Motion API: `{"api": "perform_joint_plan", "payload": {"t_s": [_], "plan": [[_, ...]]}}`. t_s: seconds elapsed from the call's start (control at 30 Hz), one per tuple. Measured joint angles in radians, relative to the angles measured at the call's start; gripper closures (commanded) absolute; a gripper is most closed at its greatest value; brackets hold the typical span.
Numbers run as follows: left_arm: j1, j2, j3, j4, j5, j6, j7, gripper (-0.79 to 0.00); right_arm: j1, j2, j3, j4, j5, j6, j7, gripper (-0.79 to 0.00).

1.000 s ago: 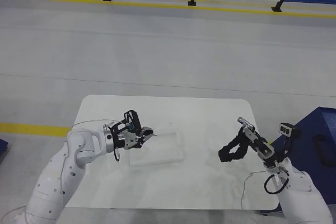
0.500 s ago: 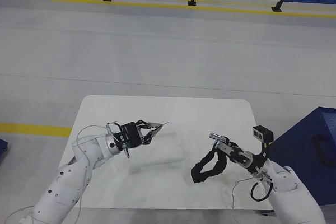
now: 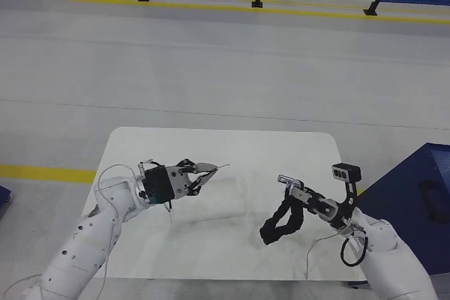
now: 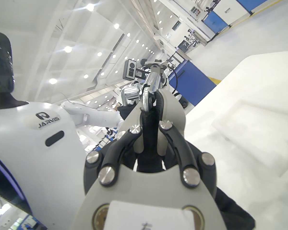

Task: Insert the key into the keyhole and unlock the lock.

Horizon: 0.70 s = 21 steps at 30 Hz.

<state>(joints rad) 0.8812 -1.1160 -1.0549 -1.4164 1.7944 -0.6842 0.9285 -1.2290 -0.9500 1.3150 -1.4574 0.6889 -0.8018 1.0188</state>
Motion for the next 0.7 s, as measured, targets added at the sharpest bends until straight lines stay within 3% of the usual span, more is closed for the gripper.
{"api": "perform_joint_plan", "payload": {"t_s": [0.13,0.27,0.37,0.7], "plan": [[-0.055,0.001,0.055,0.085,0.094,0.03,0.234,0.0,0.051,0.02,0.013,0.005,0.123,0.145,0.145,0.0],[-0.102,0.001,0.146,0.118,0.116,0.122,0.329,0.0,0.069,0.029,0.031,0.005,0.17,0.209,0.209,0.0],[-0.123,0.003,0.187,0.132,0.103,0.15,0.357,0.0,0.072,0.03,0.038,-0.007,0.2,0.252,0.252,0.0],[-0.122,0.003,0.185,0.131,0.103,0.148,0.355,0.0,0.072,0.03,0.038,-0.007,0.201,0.253,0.253,0.0]]}}
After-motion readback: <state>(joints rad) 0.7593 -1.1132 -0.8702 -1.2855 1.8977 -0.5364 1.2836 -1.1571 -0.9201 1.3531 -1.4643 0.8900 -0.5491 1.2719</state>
